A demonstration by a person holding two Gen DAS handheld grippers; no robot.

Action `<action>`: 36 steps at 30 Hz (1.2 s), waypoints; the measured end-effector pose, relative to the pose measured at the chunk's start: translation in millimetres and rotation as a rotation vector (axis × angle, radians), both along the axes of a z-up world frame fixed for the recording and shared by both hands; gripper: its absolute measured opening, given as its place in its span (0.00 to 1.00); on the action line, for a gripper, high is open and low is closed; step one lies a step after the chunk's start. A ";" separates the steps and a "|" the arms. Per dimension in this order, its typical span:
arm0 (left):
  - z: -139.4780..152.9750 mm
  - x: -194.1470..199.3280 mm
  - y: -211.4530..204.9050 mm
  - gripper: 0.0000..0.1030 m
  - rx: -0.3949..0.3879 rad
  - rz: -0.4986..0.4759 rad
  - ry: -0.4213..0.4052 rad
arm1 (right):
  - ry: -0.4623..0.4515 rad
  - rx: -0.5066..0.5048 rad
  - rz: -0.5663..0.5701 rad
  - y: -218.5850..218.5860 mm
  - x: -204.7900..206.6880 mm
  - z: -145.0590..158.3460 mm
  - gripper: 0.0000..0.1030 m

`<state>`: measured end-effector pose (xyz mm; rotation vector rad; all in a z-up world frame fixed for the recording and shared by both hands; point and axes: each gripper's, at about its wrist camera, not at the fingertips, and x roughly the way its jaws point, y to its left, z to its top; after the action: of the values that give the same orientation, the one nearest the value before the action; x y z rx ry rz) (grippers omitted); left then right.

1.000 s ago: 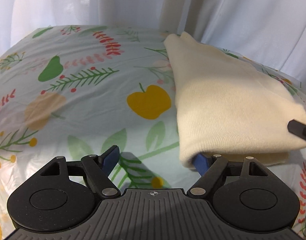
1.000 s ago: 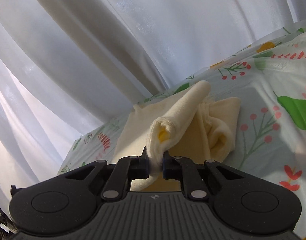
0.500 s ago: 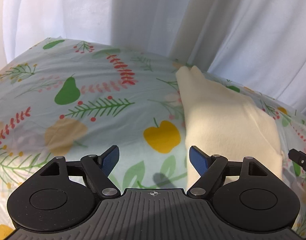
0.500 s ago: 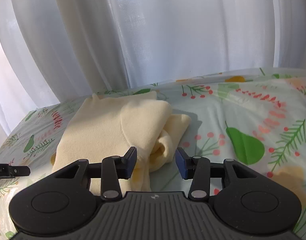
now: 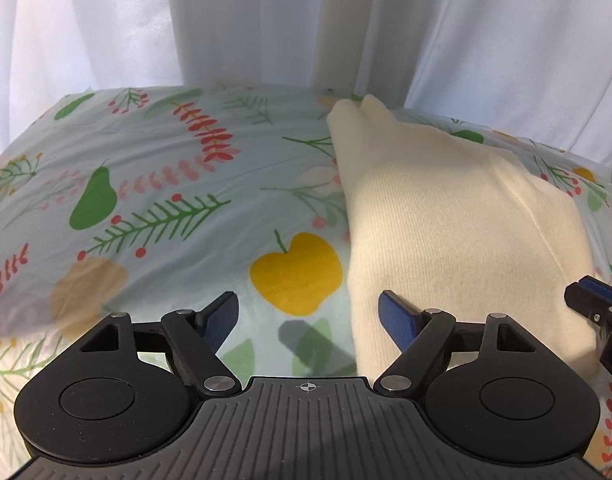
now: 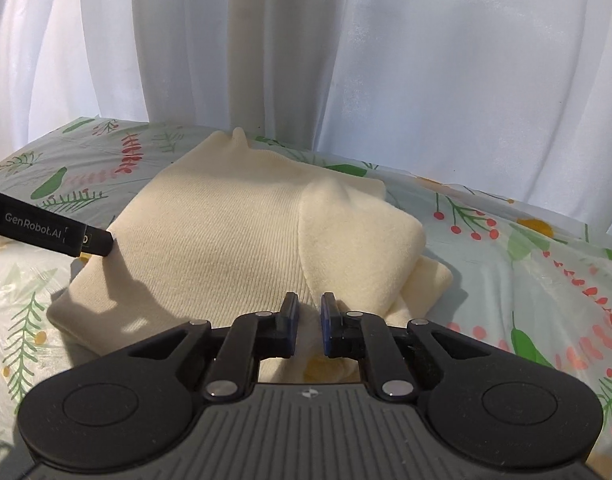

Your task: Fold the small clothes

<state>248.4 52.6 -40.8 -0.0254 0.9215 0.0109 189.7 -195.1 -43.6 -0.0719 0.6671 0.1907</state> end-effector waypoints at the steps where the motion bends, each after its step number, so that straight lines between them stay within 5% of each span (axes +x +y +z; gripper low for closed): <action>1: -1.7 -2.8 0.8 0.80 -0.006 0.004 0.004 | -0.007 0.016 0.005 -1.2 -5.6 2.8 0.10; 6: -14.7 -6.4 -0.6 0.88 0.012 0.021 0.031 | 0.063 -0.020 0.044 3.7 -17.1 -16.2 0.11; 13: -10.8 -36.0 5.9 0.90 0.022 -0.042 0.060 | 0.139 -0.092 0.033 14.7 -31.0 -5.8 0.14; 15: -9.6 -51.4 9.5 0.90 0.001 -0.041 0.080 | 0.255 -0.114 -0.022 10.5 -37.4 -8.0 0.35; 18: -8.3 -76.6 14.5 0.90 -0.041 -0.021 0.091 | 0.360 0.032 -0.039 -4.6 -64.0 -10.3 0.42; 19: -7.3 -82.8 14.8 0.90 -0.044 -0.017 0.099 | 0.380 0.073 -0.053 -7.1 -72.0 -8.8 0.56; 21: -3.9 -92.1 13.7 0.91 -0.038 -0.009 0.109 | 0.393 0.128 -0.089 -8.1 -84.7 -3.5 0.77; 25: 6.6 -95.4 8.5 0.91 -0.008 -0.005 0.109 | 0.373 0.136 -0.141 -1.7 -94.7 11.8 0.96; 31: 17.4 -83.4 -7.6 0.91 0.062 -0.056 0.112 | 0.364 0.166 -0.198 -5.7 -82.1 24.8 0.96; 36: 20.9 -75.8 -12.0 0.93 0.029 -0.077 0.133 | 0.403 0.096 -0.205 2.6 -63.7 25.7 0.96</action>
<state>172.7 40.7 -19.9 0.0380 1.0548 -0.0465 125.9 -192.5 -17.9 0.1307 1.0596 0.0374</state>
